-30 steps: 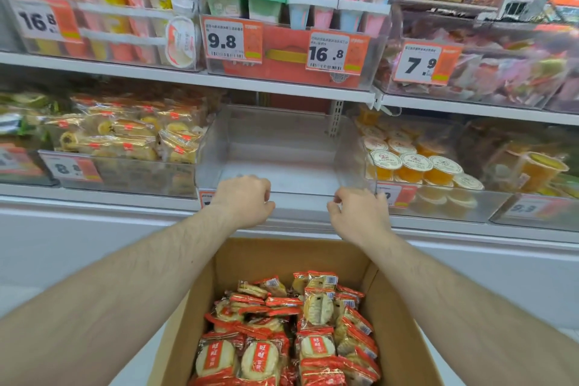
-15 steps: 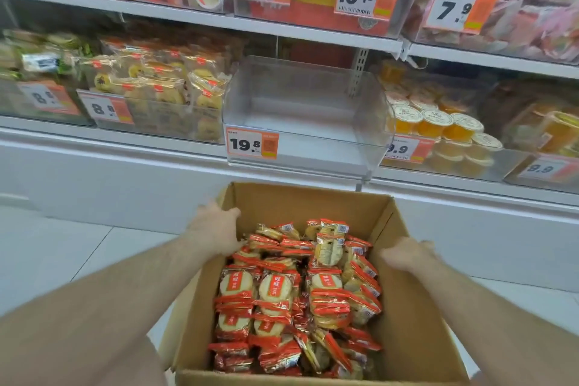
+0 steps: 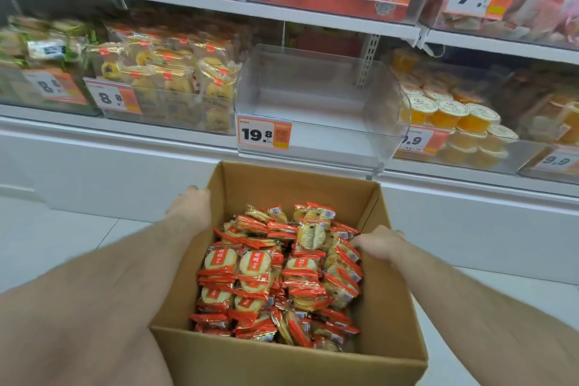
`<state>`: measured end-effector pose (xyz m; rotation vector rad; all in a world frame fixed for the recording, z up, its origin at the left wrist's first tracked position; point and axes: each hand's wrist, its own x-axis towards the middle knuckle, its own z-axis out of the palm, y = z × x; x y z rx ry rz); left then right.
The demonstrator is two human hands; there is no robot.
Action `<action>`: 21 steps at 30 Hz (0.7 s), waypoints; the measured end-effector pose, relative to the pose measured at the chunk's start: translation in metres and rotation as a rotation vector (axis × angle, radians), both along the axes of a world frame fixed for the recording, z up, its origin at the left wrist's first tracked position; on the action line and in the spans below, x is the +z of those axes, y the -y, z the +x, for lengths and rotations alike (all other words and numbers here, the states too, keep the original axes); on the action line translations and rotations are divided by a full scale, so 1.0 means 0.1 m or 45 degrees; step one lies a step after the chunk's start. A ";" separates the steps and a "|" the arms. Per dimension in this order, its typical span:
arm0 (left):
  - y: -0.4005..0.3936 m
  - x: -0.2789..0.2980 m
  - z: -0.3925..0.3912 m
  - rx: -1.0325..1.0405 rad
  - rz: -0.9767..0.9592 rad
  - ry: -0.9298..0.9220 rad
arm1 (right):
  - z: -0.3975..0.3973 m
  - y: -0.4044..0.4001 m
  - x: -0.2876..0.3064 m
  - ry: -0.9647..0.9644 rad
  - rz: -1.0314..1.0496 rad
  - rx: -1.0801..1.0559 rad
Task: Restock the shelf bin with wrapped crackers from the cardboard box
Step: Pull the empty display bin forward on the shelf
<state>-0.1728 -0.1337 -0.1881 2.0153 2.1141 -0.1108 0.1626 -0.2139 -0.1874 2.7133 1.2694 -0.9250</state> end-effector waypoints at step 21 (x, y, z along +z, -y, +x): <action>-0.65 0.87 0.90 -0.527 0.854 0.013 | -0.42 -0.90 1.05 0.237 0.958 0.480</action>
